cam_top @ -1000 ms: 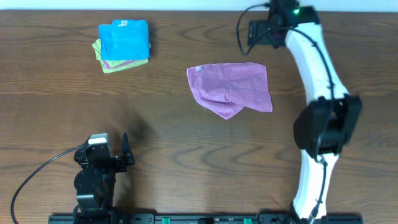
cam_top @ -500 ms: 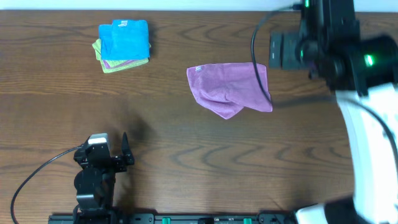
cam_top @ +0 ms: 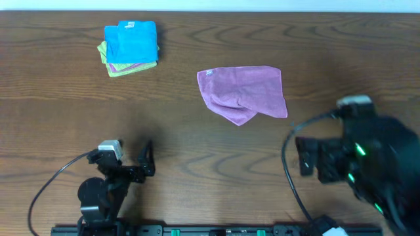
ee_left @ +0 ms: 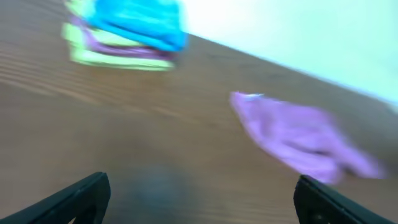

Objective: Fold the cloth
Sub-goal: 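Withdraw the right gripper to the front right, then reach the left gripper to the cloth's upper left corner near the label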

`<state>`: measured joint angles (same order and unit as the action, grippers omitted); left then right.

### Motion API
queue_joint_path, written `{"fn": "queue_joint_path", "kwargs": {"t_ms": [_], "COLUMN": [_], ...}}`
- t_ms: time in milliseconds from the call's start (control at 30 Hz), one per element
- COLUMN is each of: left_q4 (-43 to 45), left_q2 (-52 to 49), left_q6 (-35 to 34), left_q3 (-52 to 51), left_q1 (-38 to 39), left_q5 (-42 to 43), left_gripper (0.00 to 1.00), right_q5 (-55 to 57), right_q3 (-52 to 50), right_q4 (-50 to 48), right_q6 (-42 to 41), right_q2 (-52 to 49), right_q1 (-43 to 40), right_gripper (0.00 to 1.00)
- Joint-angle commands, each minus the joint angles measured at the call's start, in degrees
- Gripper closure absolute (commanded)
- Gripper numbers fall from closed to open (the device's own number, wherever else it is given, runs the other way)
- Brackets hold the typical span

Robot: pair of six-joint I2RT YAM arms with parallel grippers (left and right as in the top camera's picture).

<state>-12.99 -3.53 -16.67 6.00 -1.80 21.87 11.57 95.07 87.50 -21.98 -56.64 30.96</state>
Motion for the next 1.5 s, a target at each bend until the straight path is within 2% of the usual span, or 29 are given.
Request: {"fn": "queue_joint_path", "kwargs": {"t_ms": [0,67,233,367,467,600,700,867,967,1100,1300,1467], "left_q4": [1.3,0.8,1.0,0.0,-4.0,-3.8,-1.9,7.4,15.0,23.6,24.2,24.1], "left_q2": [0.3,0.3,0.3,0.3,0.3,0.2,0.2,-3.3,-12.1,-26.9,-53.4,-69.5], "left_q6": [-16.4,-20.9,-30.9,-35.8,-38.9,-38.0,-31.4,-30.5,-30.9,-27.7,-20.5,-16.7], "left_q3": [-0.7,-0.7,-0.7,-0.7,-0.7,-0.7,-0.6,-0.6,-0.1,4.4,19.2,30.4], "left_q1": [0.1,0.1,0.1,0.1,0.1,0.5,0.7,2.9,5.2,8.7,14.4,19.2], "left_q5": [18.2,23.3,22.6,22.6,23.0,23.3,21.5,19.4,18.2,17.9,17.8,18.6], "left_gripper": [0.05,0.05,0.04,0.05,0.05,0.05,0.04,0.04,0.04,0.04,0.04,0.04], "right_q5": [-2.2,-2.2,-2.2,-0.7,1.4,2.1,2.1,2.2,2.2,3.9,7.5,11.8], "right_q3": [-0.5,-0.5,-1.1,-1.1,-1.1,-1.1,-1.1,-1.1,-1.1,-1.1,-1.1,-1.1], "right_q4": [0.9,3.1,8.4,9.3,9.2,8.5,7.4,2.9,-0.9,-3.6,-4.4,-4.6], "right_q6": [-2.7,-3.6,-3.7,-2.9,-1.7,-0.4,1.4,5.6,8.5,9.4,9.4,9.4], "right_q2": [2.7,3.2,3.1,3.4,3.4,3.4,3.4,3.4,3.4,3.2,2.1,1.9], "right_q1": [0.7,0.7,0.7,0.7,0.7,0.7,0.7,0.7,0.5,0.5,0.5,0.3], "right_gripper": [0.01,0.01,0.01,0.01,0.01,0.01,0.01,0.01,0.01,0.01,0.01,0.01]}}
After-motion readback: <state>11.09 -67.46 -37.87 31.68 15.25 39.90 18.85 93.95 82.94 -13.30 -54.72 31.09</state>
